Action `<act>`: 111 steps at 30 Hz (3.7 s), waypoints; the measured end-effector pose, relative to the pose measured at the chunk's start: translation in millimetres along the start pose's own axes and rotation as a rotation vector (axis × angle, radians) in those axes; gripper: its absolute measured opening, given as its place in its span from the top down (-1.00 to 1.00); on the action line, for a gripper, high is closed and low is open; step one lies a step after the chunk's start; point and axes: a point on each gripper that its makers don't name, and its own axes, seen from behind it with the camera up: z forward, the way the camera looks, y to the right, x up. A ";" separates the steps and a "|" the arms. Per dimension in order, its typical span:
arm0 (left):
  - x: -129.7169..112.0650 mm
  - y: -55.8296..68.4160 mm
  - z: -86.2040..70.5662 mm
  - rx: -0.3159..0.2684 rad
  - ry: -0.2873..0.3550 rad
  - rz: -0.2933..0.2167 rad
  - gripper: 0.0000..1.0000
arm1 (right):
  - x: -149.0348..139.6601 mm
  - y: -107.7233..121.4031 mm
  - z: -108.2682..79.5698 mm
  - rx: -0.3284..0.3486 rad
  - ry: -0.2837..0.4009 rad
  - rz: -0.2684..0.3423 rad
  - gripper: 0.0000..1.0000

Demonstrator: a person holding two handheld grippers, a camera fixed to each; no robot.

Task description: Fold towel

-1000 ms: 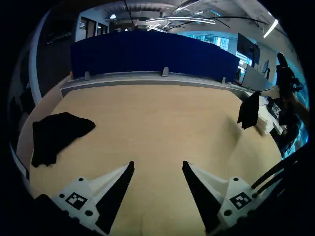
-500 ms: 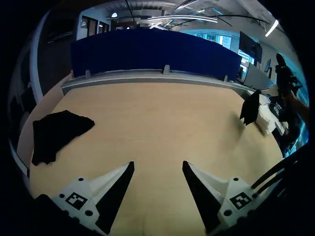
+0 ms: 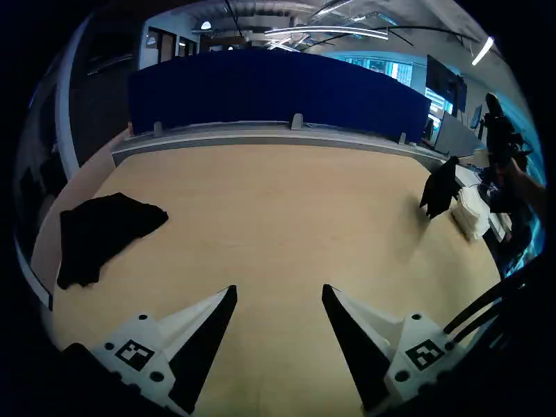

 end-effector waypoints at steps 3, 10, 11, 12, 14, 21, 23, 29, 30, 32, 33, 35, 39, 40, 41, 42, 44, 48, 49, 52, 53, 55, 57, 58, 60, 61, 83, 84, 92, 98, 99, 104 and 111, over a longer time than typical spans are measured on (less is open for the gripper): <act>1.6 1.2 0.8 0.001 0.000 -0.001 -0.81 | 2.1 0.4 1.8 0.003 0.003 -0.003 0.95; 3.4 3.9 1.7 0.003 0.000 0.000 -0.81 | 7.0 1.8 2.6 0.006 0.013 -0.009 0.95; 3.5 4.1 1.6 0.004 0.000 0.000 -0.81 | 7.3 2.0 2.6 0.006 0.014 -0.010 0.95; 3.4 4.2 1.4 0.004 0.000 0.000 -0.81 | 6.6 1.6 2.7 0.008 0.014 -0.013 0.95; 3.0 4.2 1.3 0.005 0.001 0.001 -0.81 | 4.4 0.4 2.9 0.013 0.013 -0.017 0.95; 1.3 3.8 0.8 0.007 -0.001 0.004 -0.81 | -16.6 -8.3 1.8 0.042 -0.001 -0.030 0.95; 1.0 4.0 0.6 0.008 -0.001 0.004 -0.81 | -23.8 -10.1 1.4 0.047 -0.007 -0.028 0.95; 1.2 3.9 -0.8 0.009 0.000 0.007 -0.81 | -44.2 -11.8 -3.5 0.053 -0.010 0.001 0.95; 1.3 4.1 -1.2 0.009 0.000 0.007 -0.81 | -47.8 -11.3 -4.4 0.052 -0.011 0.008 0.95; 1.2 4.3 -1.8 0.008 0.001 0.008 -0.81 | -54.2 -10.0 -5.7 0.049 -0.015 0.018 0.95; 1.1 4.6 -2.1 0.008 0.001 0.008 -0.81 | -56.7 -9.2 -6.3 0.048 -0.017 0.022 0.95; 0.6 5.4 -2.8 0.007 0.001 0.010 -0.81 | -61.2 -7.6 -7.6 0.045 -0.020 0.030 0.95; 0.6 7.9 -3.7 0.005 0.002 0.012 -0.81 | -61.4 -4.3 -10.5 0.037 -0.014 0.038 0.95; 0.8 8.5 -3.6 0.005 0.003 0.013 -0.81 | -60.4 -3.3 -11.1 0.035 -0.012 0.038 0.95; 1.0 9.0 -3.5 0.004 0.003 0.013 -0.81 | -59.5 -2.5 -11.7 0.033 -0.010 0.039 0.95; 1.2 9.6 -3.5 0.004 0.004 0.013 -0.81 | -58.6 -1.6 -12.1 0.032 -0.009 0.039 0.95; 1.6 10.8 -3.5 0.003 0.006 0.012 -0.81 | -56.8 0.4 -12.6 0.028 -0.008 0.040 0.95; 1.3 12.2 -4.1 0.002 0.008 0.011 -0.81 | -52.9 2.9 -12.4 0.024 -0.007 0.049 0.95; 1.0 12.1 -4.3 0.003 0.008 0.011 -0.81 | -51.3 3.1 -12.7 0.024 -0.004 0.054 0.95; -0.3 11.8 -4.4 0.004 0.008 0.010 -0.81 | -43.8 4.0 -13.3 0.021 0.007 0.072 0.95; -0.8 11.7 -4.3 0.004 0.008 0.009 -0.81 | -40.7 4.3 -13.4 0.020 0.011 0.078 0.95; -1.1 11.4 -4.2 0.006 0.009 0.008 -0.81 | -33.2 5.5 -13.3 0.016 0.023 0.090 0.95; -1.0 11.3 -4.1 0.007 0.010 0.007 -0.81 | -26.2 6.9 -12.9 0.013 0.033 0.102 0.95; -0.6 11.5 -4.1 0.007 0.011 0.006 -0.81 | -22.6 7.8 -12.5 0.010 0.038 0.109 0.95; -0.1 11.7 -4.2 0.007 0.013 0.005 -0.81 | -16.6 9.3 -11.6 0.006 0.047 0.121 0.95; 0.1 11.8 -4.2 0.008 0.013 0.004 -0.81 | -13.5 9.9 -11.0 0.002 0.052 0.129 0.95; -0.9 7.2 -10.7 0.014 0.015 0.000 -0.81 | 11.1 17.9 5.2 -0.065 0.094 0.296 0.95; -0.8 7.3 -11.0 0.014 0.015 0.000 -0.81 | 11.9 18.0 5.2 -0.066 0.097 0.303 0.95; -0.8 8.0 -13.0 0.014 0.016 0.000 -0.81 | 12.1 15.9 9.4 -0.059 0.100 0.316 0.95; -2.4 7.0 -13.9 0.017 0.016 -0.001 -0.81 | 6.4 12.9 11.5 -0.056 0.089 0.297 0.95; -2.8 6.6 -13.9 0.017 0.015 -0.001 -0.81 | 6.1 12.5 11.5 -0.055 0.089 0.296 0.95; -3.8 5.8 -14.2 0.020 0.015 -0.002 -0.81 | 7.9 11.0 11.1 -0.045 0.095 0.295 0.95; -3.0 7.3 -16.2 0.021 0.017 0.002 -0.81 | 11.8 3.2 12.8 -0.011 0.110 0.272 0.95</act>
